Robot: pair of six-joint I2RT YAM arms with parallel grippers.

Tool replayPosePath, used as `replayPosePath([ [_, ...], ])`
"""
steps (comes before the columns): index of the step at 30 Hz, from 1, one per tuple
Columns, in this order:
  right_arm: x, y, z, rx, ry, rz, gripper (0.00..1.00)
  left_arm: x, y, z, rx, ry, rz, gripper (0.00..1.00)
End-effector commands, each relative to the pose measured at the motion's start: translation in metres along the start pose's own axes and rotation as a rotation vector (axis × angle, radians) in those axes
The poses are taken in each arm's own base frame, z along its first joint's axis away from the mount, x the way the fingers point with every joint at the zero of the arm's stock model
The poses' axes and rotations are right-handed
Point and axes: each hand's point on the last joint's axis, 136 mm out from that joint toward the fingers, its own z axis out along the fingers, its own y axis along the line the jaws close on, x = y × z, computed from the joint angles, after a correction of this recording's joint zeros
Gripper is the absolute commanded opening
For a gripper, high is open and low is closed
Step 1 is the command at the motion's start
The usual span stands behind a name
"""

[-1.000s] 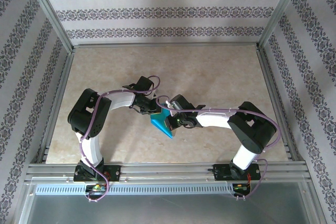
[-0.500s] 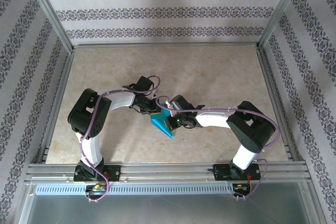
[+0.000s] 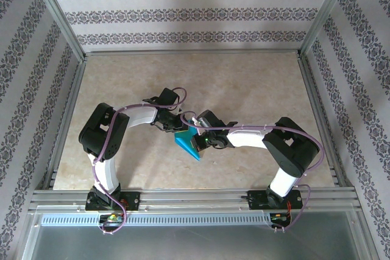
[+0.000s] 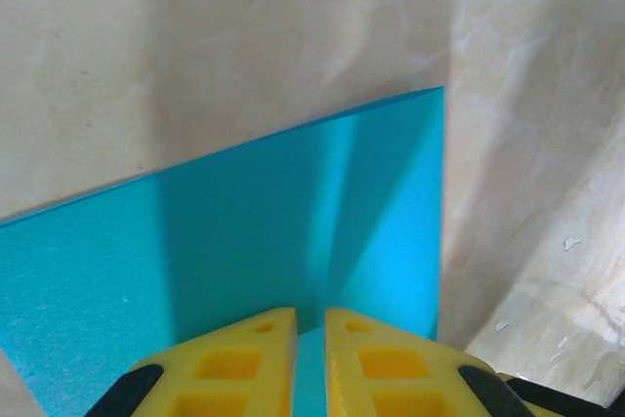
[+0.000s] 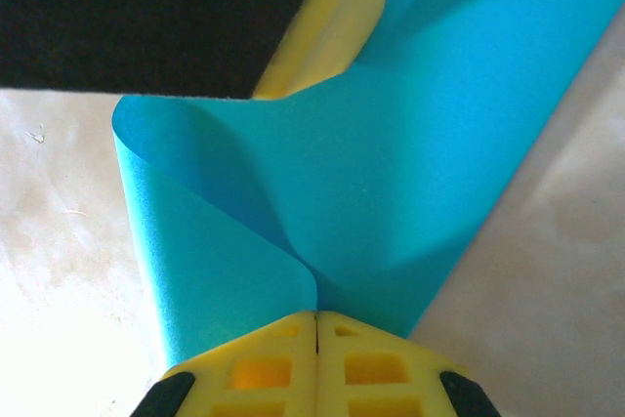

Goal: Fold a paper plane with a square sheet of paper (fold left side to right side)
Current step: Third fold the triangle at the center of the table.

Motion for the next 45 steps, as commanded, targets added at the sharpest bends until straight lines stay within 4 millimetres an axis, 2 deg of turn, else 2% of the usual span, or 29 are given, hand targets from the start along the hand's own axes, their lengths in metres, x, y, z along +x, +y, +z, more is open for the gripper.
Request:
replayPosePath([
  [1,0.009,-0.011,0.002,0.035,0.034,0.016,0.00,0.001,0.000,-0.004,-0.042,0.006,0.029,0.17],
  [8,-0.004,0.000,-0.008,0.007,-0.007,0.005,0.00,0.007,0.009,0.007,-0.055,0.029,0.012,0.17],
  [13,-0.009,0.002,-0.013,0.006,-0.023,0.003,0.00,0.007,0.011,0.008,-0.059,0.029,0.009,0.17],
  [28,-0.017,0.006,-0.009,-0.006,-0.029,-0.001,0.00,0.008,0.011,0.008,-0.055,0.030,0.006,0.17],
  [45,-0.005,0.006,-0.009,-0.014,0.004,-0.001,0.00,0.008,0.011,0.008,-0.056,0.032,0.009,0.17],
])
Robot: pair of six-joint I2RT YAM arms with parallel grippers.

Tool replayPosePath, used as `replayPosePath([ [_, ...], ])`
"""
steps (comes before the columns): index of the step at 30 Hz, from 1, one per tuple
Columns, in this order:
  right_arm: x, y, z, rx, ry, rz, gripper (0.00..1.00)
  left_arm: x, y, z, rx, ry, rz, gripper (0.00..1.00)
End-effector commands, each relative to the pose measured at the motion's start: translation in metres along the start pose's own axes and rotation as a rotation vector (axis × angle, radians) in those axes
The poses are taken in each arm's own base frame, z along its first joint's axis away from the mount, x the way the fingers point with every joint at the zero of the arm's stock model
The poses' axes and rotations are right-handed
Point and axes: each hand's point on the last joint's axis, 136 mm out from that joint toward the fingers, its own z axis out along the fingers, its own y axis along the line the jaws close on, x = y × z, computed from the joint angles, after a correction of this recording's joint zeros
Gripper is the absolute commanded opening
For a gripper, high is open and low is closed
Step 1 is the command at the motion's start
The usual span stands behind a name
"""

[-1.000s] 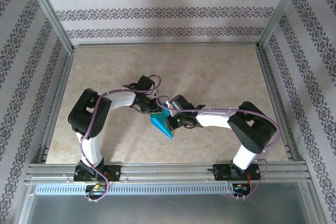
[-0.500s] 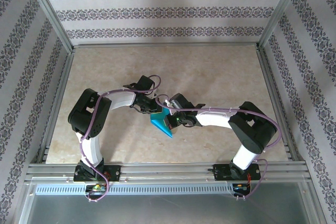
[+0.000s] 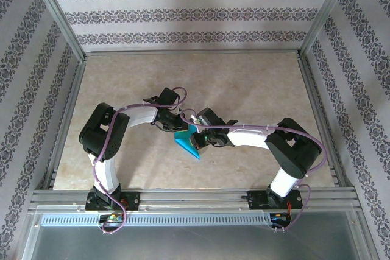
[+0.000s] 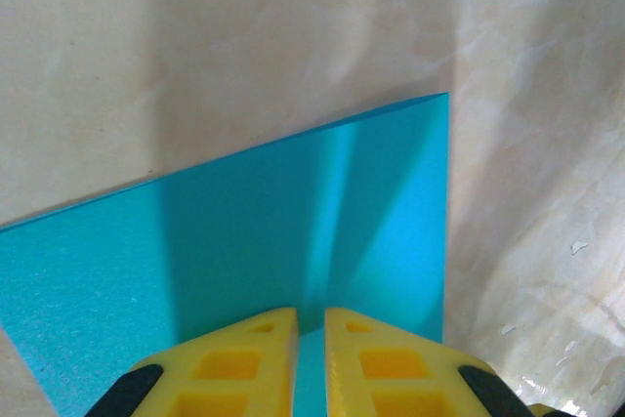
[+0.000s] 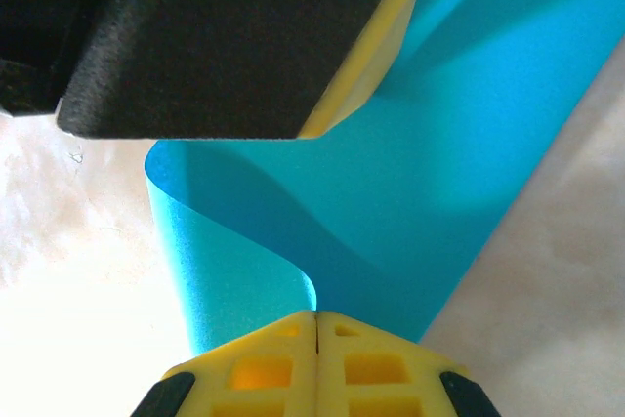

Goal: Fold a paper plane with a square sheet of paper (fold left side to right side)
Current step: Third fold the triangle at the center of the table.

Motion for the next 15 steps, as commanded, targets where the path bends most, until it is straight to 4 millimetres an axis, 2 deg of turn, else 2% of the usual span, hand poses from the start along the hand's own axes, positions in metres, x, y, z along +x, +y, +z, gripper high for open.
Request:
replayPosePath([
  [1,0.0074,0.0001,-0.0009,-0.007,0.025,0.002,0.00,0.0089,0.0095,0.0080,-0.045,0.033,0.011,0.17],
  [7,0.0141,-0.0007,0.0036,-0.002,0.049,0.003,0.00,0.0088,0.0088,0.0076,-0.044,0.032,0.013,0.17],
  [15,0.0111,-0.0029,0.0065,0.013,0.046,0.003,0.00,0.0088,0.0089,0.0070,-0.045,0.031,0.012,0.17],
])
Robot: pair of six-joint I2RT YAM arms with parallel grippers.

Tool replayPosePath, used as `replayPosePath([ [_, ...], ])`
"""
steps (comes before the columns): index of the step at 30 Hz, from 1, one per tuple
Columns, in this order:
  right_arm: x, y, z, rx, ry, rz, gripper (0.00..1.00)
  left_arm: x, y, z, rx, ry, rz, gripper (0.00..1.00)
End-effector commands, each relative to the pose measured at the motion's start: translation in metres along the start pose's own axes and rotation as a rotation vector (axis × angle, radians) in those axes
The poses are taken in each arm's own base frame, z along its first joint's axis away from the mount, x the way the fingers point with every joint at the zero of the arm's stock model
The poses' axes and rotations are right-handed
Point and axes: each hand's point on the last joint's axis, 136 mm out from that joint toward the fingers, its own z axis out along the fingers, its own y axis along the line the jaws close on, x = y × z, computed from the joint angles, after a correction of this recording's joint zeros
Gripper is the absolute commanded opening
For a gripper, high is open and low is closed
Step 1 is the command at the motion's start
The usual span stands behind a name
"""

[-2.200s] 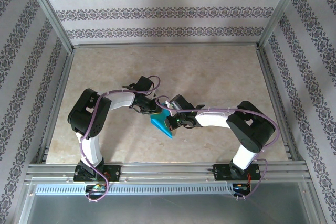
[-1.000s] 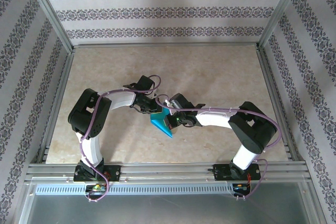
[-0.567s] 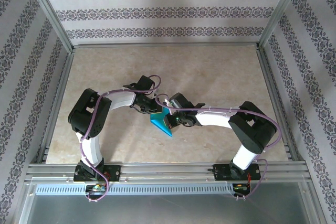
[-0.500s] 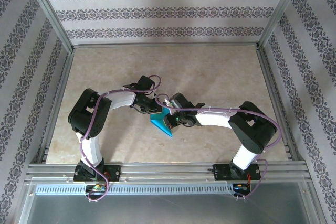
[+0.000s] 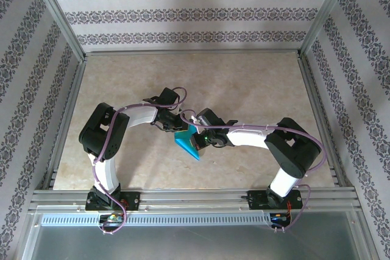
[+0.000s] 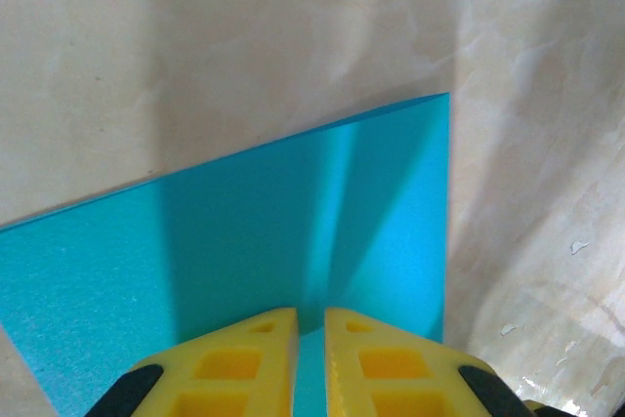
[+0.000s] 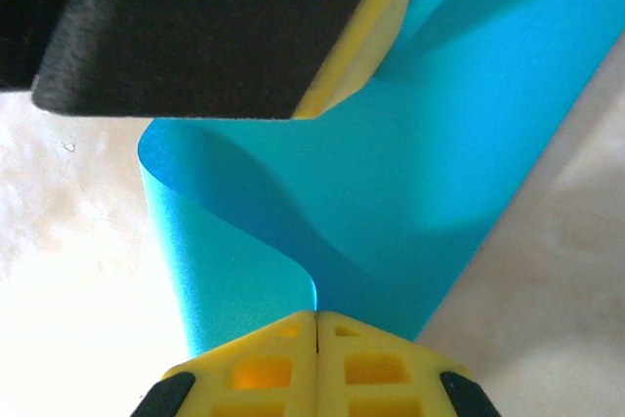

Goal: Fold a paper plane with a square sheet of paper (fold left side to right side)
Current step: Third fold the triangle at the center of the table.

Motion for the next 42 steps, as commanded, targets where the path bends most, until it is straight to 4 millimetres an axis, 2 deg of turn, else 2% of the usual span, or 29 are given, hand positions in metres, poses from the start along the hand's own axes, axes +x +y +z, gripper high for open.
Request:
replayPosePath([
  [1,0.006,-0.002,0.005,0.009,0.028,-0.002,0.00,0.009,0.009,0.007,-0.045,0.032,0.012,0.17],
  [15,0.011,-0.005,0.011,0.016,0.052,0.002,0.00,0.009,0.009,0.007,-0.045,0.031,0.013,0.17],
  [18,0.016,-0.006,0.014,0.019,0.067,0.003,0.00,0.006,0.005,0.004,-0.032,0.018,0.020,0.23],
  [26,0.029,-0.010,0.018,0.025,0.102,0.009,0.00,-0.021,-0.025,-0.027,0.003,-0.058,0.088,0.28],
  [32,0.029,-0.010,0.018,0.023,0.103,0.009,0.00,-0.033,-0.023,-0.063,-0.004,-0.155,0.083,0.28],
  [35,0.029,-0.010,0.018,0.020,0.104,0.009,0.00,-0.023,-0.013,-0.076,-0.002,-0.184,0.060,0.26],
  [38,0.026,-0.008,0.018,0.015,0.099,0.008,0.00,-0.003,-0.004,-0.081,0.008,-0.197,0.037,0.22],
  [42,0.025,-0.008,0.018,0.014,0.100,0.007,0.00,0.023,-0.011,-0.082,0.113,-0.209,0.022,0.19],
])
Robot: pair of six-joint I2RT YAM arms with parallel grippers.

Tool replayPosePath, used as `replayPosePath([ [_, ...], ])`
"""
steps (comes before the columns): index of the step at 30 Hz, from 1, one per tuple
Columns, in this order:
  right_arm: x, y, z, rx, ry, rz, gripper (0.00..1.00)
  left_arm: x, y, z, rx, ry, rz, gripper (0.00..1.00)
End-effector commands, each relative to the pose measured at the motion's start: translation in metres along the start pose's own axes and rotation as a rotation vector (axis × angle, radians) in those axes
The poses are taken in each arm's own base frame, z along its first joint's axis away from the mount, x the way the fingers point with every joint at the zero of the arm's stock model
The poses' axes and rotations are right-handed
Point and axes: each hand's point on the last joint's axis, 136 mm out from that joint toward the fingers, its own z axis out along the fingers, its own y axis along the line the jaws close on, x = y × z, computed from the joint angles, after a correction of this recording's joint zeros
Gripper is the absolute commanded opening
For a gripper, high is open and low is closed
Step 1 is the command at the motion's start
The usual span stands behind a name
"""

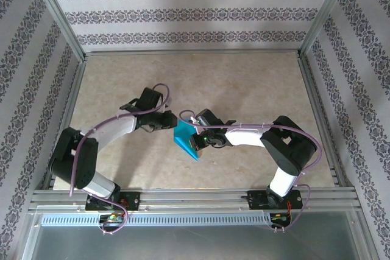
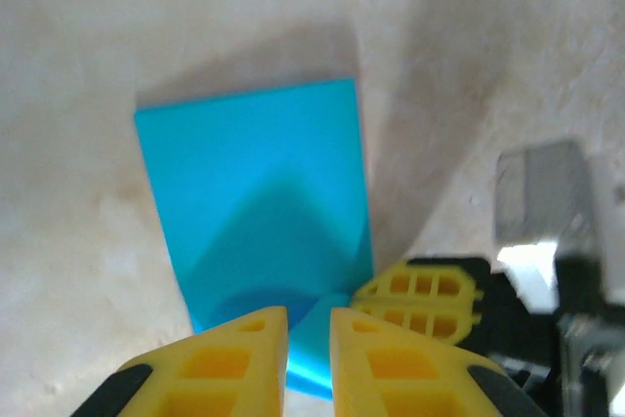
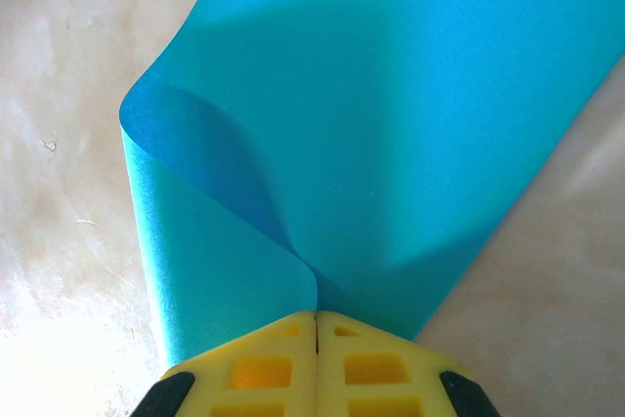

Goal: Fold a paper plane with a square sheet of paper (fold left side to right side)
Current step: Third fold the triangle at the center of the table.

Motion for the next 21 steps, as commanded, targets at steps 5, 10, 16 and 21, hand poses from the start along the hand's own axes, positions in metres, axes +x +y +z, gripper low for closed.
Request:
replayPosePath([
  [5,0.023,-0.009,0.010,0.033,0.089,0.011,0.00,0.027,-0.026,-0.003,0.166,-0.041,-0.036,0.18],
  [10,0.024,-0.010,0.011,0.036,0.094,0.012,0.00,0.042,-0.029,0.011,0.174,-0.008,-0.050,0.18],
  [16,0.025,-0.010,0.011,0.040,0.100,0.011,0.00,0.048,-0.032,0.030,0.170,0.024,-0.049,0.18],
  [21,0.025,-0.010,0.011,0.041,0.101,0.010,0.00,0.051,-0.028,0.041,0.156,0.039,-0.054,0.18],
])
